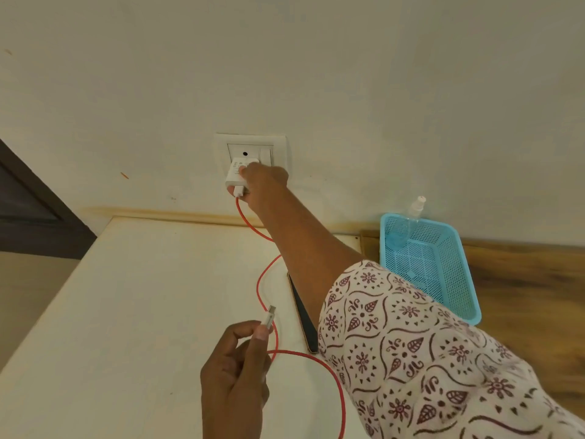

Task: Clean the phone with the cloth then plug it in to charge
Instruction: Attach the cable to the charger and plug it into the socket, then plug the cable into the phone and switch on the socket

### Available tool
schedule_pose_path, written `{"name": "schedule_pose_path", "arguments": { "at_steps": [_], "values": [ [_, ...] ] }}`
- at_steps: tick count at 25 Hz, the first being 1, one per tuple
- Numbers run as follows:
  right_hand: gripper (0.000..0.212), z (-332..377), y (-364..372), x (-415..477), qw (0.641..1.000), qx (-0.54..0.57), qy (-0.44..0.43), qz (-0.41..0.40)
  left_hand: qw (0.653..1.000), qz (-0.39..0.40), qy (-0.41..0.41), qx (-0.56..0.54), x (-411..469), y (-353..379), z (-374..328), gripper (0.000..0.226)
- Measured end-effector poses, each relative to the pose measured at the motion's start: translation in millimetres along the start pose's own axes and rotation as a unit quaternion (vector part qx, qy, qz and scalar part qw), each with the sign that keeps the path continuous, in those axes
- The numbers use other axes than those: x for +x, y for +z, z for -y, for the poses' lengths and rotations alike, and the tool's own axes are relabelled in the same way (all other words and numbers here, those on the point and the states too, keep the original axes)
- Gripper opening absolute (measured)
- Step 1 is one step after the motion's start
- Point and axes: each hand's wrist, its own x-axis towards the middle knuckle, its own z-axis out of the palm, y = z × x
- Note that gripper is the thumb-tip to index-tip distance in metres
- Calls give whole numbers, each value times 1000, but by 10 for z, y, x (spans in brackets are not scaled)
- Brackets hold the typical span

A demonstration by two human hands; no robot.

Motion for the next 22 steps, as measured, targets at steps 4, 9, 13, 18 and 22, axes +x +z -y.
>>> {"name": "schedule_pose_path", "arguments": {
  "at_steps": [4, 9, 13, 18, 22],
  "values": [
    [43, 10, -93, 11, 994, -49, -15, 92, 999, -9, 11, 36, 34, 56, -19, 17],
    [52, 2, -514, -331, 989, -121, 9, 81, 997, -25, 17, 68, -15, 89, -19, 15],
    [41, -451, -1309, -900, 980, -144, 37, 133, 995, -51, 31, 79, 33, 158, 24, 19],
    [45, -846, -1684, -1422, 957, -164, 33, 235, 985, -85, 95, 120, 37, 281, 105, 17],
    [30, -795, -1854, -1458, 977, -73, 24, 201, 985, -81, 103, 113, 106, 248, 181, 27]
  ]
}}
